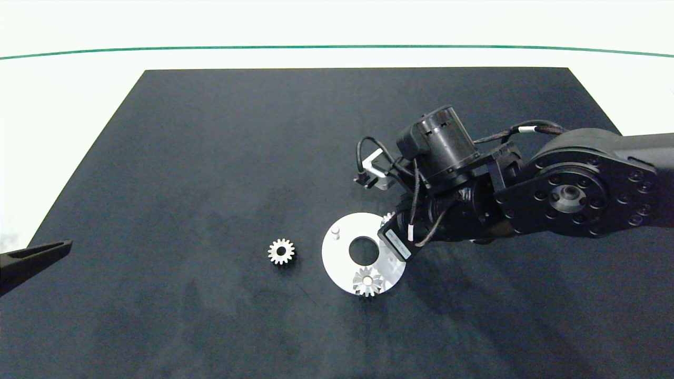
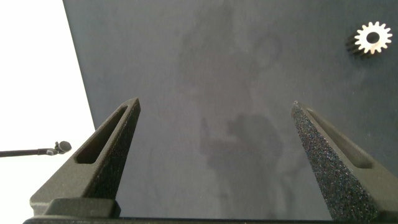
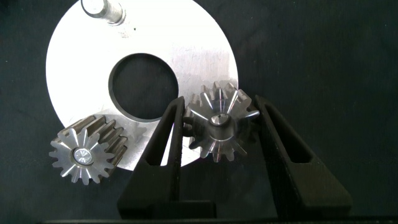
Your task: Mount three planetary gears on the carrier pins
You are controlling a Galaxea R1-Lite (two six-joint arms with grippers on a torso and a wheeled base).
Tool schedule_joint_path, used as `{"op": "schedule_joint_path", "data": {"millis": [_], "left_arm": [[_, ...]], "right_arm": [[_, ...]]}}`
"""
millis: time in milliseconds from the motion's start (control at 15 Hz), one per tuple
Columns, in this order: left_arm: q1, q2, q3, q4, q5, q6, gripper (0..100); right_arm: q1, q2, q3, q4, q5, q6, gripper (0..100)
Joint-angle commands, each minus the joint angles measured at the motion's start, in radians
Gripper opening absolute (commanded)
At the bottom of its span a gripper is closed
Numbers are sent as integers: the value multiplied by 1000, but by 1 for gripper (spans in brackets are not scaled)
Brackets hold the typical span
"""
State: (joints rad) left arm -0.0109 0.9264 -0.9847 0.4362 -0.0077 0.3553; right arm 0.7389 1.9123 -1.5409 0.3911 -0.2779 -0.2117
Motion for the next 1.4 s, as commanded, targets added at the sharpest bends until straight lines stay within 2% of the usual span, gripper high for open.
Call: {"op": "schedule_joint_path", "data": {"millis": [67,667,733,933,1067,1200,1267,1333,1400], "left_arm": [[0,0,0,3,0,2,100],[0,2,0,3,0,2,100],[0,2,0,3,0,2,100],[0,5,3,3,0,5,100],[0,5,3,3,0,5,100],[-1,11,4,3,0,5,100],[-6,17,9,3,2,5,100],[-9,17,24,3,2,7,100],[-11,20,38,-1,5,8,100]], "right_arm": [[0,5,-2,-3,-3,-2,100],[-4,2,-1,-12,0,0,100],[0,-16,8,-8,3,3,100],[-16,-234,82,3,3,9,100],[-135,-414,260,6,3,12,100],[-257,-615,519,-5,19,20,100],[-323,-673,581,-17,59,18,100],[-380,-696,591,-23,103,18,100],[-401,-707,619,-24,115,17,100]]}}
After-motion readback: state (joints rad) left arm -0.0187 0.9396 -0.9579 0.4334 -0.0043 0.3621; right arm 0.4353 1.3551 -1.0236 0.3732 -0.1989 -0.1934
